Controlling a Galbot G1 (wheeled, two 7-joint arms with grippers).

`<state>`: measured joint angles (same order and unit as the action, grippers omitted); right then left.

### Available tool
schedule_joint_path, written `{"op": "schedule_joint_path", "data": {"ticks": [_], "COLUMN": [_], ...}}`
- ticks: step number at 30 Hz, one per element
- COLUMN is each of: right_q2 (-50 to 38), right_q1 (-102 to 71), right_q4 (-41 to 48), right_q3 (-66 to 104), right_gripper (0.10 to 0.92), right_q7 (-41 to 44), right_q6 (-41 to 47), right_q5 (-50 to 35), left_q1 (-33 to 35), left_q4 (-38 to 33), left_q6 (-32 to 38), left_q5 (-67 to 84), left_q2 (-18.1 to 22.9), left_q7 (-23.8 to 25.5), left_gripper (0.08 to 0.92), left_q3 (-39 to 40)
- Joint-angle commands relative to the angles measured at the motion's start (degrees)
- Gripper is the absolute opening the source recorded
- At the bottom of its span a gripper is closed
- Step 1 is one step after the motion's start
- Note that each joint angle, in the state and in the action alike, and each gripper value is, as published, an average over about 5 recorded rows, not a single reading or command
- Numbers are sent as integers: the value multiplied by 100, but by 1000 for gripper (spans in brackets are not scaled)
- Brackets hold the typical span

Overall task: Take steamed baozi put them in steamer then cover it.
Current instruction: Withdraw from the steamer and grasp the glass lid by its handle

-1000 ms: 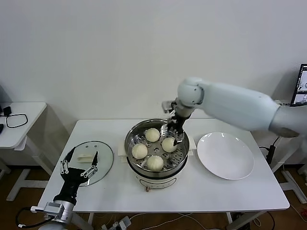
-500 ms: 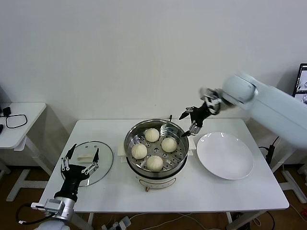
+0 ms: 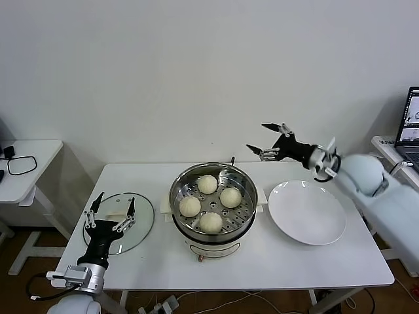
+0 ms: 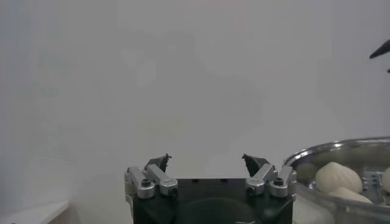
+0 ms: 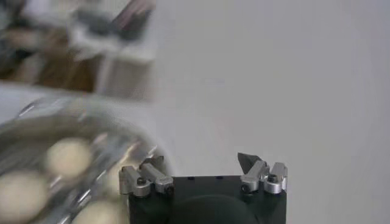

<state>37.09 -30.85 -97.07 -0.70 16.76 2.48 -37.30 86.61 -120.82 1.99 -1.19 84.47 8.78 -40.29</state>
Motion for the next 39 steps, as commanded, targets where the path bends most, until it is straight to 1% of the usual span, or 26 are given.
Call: {"op": "schedule_joint_path", "data": {"ticks": [1, 6, 11, 16, 20, 24, 31, 35, 39], "right_q2": [1428, 2400, 3074, 3487, 3628, 3714, 3722, 3741, 3742], "right_q1": [-3871, -4570, -5124, -5583, -5828, -5865, -5779, -5692, -5643], "right_q4": [-1079, -1093, -1037, -1130, -1210, -1162, -1023, -935, -855], "right_q3": [2714, 2673, 2567, 2547, 2573, 2674, 2721, 2687, 2641], "right_gripper": [823, 823, 823, 823, 823, 823, 823, 823, 823], "right_q7": [-2059, -2396, -2642, -2745, -2767, -2760, -2743, -2726, -2709], "right_q6": [-1434, -2157, -2757, -3239, -3355, -3353, -3337, -3311, -3291], "right_q5": [875, 1597, 2117, 2473, 2480, 2392, 2364, 2347, 2353], "left_q1": [-92, -148, -171, -123, -101, -64, -98, -255, -511], "left_q4": [119, 270, 409, 502, 707, 1068, 2028, 2621, 3081], "left_q6": [186, 299, 467, 713, 859, 1224, 2260, 2477, 2511], "left_q5": [-31, -122, -295, -608, -1000, -2183, -5443, -6734, -7436], "left_q2": [-1, 24, 25, -16, -82, -200, -450, -592, -700], "left_q7": [-131, -163, -182, -171, -213, -452, -1234, -1615, -1812], "left_gripper": [823, 823, 823, 823, 823, 823, 823, 823, 823], "left_q3": [66, 95, 87, 91, 34, -92, -478, -609, -715]}}
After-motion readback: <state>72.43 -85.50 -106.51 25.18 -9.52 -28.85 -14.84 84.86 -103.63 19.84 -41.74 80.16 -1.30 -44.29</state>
